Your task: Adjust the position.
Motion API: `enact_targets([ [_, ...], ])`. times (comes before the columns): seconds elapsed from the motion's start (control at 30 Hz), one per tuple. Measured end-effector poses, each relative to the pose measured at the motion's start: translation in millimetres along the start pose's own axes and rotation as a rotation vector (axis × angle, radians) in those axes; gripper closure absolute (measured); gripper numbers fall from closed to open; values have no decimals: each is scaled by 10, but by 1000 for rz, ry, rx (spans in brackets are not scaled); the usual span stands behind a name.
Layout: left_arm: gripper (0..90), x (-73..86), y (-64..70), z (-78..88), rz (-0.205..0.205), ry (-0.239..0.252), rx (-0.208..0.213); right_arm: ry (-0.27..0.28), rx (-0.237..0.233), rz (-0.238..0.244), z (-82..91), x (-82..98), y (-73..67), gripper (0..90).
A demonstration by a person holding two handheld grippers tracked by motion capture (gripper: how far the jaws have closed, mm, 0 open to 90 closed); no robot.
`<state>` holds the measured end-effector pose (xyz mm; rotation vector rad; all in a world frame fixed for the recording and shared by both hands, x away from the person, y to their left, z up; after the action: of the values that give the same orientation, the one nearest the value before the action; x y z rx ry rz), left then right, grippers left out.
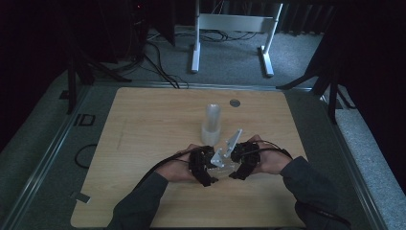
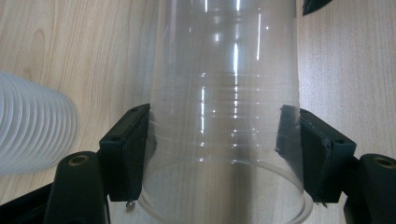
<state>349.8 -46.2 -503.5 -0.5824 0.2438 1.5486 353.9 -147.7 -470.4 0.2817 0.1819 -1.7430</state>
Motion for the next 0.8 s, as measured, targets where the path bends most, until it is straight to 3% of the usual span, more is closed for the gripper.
enact_targets([
  [0.8, 270, -23, 9, -10, -9, 11, -14, 4, -5, 7, -53, 31, 19, 408],
])
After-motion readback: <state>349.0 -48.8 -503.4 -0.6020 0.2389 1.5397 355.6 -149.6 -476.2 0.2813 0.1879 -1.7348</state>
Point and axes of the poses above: each handheld gripper's, and its own axes: z roughly backward along the jaws, x roughly out of its underside, y roughly to its right, the point moved 8 cm from there along -z, roughly forward along the jaws, and after that the axes turned 2 degrees about -z, right-handed, at the moved point
